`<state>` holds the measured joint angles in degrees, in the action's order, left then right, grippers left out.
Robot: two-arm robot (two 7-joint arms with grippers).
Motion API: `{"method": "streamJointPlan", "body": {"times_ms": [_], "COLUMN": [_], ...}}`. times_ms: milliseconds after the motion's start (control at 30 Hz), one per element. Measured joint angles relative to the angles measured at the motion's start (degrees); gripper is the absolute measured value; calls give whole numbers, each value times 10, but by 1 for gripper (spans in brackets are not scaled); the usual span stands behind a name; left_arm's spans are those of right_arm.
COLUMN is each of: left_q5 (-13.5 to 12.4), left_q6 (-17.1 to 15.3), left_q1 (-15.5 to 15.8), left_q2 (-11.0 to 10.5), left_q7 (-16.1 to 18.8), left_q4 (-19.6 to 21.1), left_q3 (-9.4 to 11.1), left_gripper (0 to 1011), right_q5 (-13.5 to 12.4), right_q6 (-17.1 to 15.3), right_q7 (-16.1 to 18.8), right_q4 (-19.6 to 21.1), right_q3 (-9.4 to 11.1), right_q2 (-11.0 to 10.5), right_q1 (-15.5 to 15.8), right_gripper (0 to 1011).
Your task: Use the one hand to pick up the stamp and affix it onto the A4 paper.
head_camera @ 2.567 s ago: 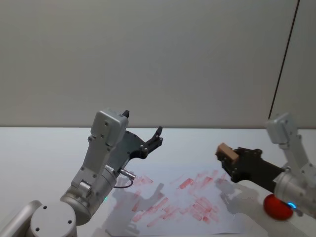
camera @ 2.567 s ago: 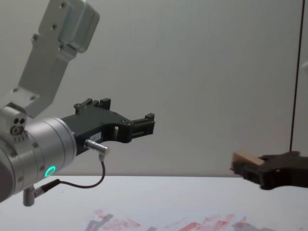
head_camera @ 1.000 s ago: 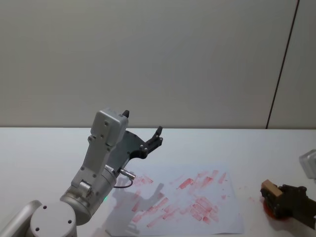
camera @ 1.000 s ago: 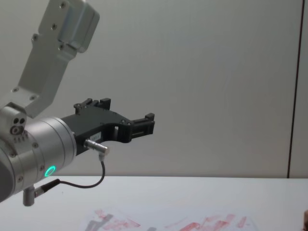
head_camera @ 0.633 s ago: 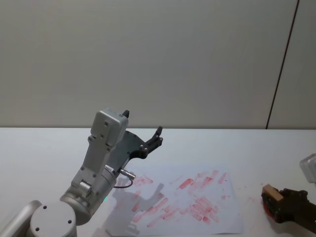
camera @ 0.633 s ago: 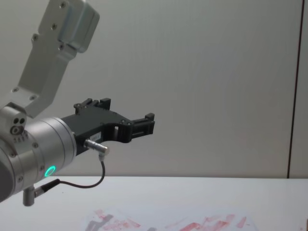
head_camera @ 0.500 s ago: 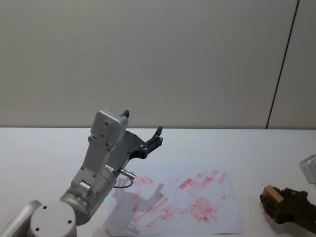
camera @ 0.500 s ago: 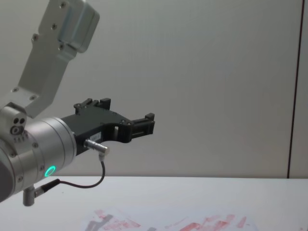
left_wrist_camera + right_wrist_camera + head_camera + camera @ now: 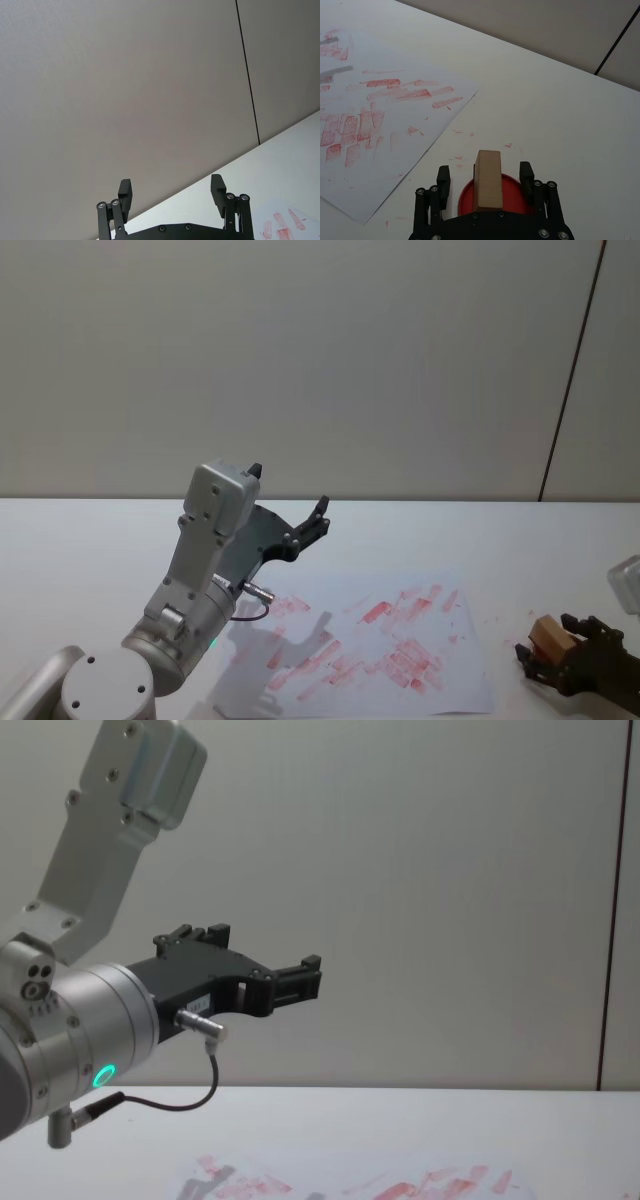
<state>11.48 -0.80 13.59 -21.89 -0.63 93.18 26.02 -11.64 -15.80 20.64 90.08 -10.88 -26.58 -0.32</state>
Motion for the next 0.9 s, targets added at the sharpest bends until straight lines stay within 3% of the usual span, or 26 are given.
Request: {"method": "streamJointPlan", "body": {"times_ms": [267, 900], "left_q5": [0, 0], "left_q6": [0, 0], "left_q1": [0, 0], "left_q2": [0, 0], "left_q7": [0, 0], "left_q4": [0, 0], "left_q3": [0, 0], "left_gripper": [1003, 1002], "right_q5": [-5, -57], "right_q6": [12, 106], "right_q7": [1, 14], "right_q4": [0, 4], "right_q3": [0, 5], "right_q2": [1, 18], "right_q1": [-2, -29], "right_gripper": [1001, 1001]}}
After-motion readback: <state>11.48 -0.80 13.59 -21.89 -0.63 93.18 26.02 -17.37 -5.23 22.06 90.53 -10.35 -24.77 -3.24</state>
